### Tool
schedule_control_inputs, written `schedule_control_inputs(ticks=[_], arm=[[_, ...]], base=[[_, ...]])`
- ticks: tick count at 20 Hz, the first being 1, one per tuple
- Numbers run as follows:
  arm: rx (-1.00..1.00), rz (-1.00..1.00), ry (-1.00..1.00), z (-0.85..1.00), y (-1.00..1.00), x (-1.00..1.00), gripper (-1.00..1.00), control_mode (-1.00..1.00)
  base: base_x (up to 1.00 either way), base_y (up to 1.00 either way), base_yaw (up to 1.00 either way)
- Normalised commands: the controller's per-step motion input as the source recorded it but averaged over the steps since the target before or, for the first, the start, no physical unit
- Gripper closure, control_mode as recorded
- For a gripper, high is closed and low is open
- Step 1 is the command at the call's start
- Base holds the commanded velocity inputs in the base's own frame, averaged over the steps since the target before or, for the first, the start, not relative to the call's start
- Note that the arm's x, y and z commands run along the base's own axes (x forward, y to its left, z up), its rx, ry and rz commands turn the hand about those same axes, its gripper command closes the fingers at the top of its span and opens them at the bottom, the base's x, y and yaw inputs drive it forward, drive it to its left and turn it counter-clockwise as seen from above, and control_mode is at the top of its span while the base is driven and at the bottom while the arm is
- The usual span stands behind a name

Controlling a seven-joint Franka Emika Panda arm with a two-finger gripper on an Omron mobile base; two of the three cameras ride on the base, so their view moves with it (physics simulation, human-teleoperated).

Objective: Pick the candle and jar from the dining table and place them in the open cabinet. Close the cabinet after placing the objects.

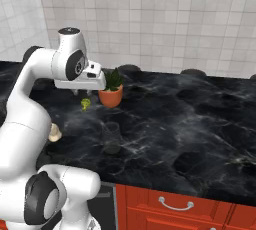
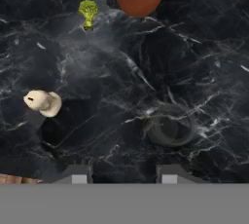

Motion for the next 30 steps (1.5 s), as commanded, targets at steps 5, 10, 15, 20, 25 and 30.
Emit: schedule_control_inputs(ticks=[5,10,15,20,25,30], arm=[[0.01,-0.04,0.02,-0.07,-0.08,-0.07,-1.0,-1.0],[0.09,-0.08,0.19,-0.11,-0.4,-0.01,-1.0,-1.0],[0.06,-0.08,0.27,-0.04,-0.28,0.04,-1.0,-1.0],[0.03,-0.05,0.25,-0.12,-0.01,0.13,-1.0,-1.0],[0.02,0.0,0.09,-0.13,0.0,0.01,-1.0,-1.0],[0.0,0.0,0.04,-0.08,0.0,0.07,-1.0,-1.0]], base=[[0.0,0.0,0.0],[0.0,0.0,0.0],[0.0,0.0,0.0],[0.0,0.0,0.0],[0.0,0.0,0.0],[0.0,0.0,0.0]])
